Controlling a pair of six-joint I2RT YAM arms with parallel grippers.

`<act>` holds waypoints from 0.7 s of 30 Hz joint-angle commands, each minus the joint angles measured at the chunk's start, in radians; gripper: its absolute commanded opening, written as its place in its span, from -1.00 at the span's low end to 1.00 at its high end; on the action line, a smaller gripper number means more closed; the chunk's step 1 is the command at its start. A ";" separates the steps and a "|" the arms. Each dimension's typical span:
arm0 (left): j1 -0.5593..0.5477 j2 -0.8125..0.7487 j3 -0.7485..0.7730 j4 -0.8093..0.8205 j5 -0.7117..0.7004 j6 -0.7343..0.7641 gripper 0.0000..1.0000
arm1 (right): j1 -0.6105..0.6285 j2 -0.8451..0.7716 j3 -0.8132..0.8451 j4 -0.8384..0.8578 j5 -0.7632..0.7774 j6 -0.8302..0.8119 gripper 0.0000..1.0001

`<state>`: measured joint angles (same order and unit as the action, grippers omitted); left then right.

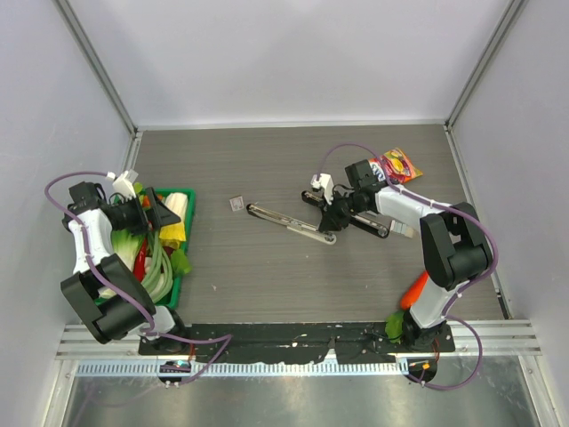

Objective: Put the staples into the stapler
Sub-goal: Install the staple into the stapler.

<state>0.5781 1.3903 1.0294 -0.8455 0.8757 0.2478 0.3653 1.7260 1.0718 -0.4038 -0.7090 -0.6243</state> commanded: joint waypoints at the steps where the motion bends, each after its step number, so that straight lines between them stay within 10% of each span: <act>1: 0.009 0.012 0.008 0.003 0.000 0.018 0.99 | -0.002 0.001 0.040 -0.021 -0.029 -0.023 -0.83; 21: 0.009 0.012 0.008 0.003 -0.003 0.016 1.00 | 0.023 0.010 0.034 -0.026 0.000 -0.054 -0.84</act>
<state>0.5781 1.3922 1.0294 -0.8455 0.8761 0.2478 0.3790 1.7370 1.0760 -0.4332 -0.7082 -0.6537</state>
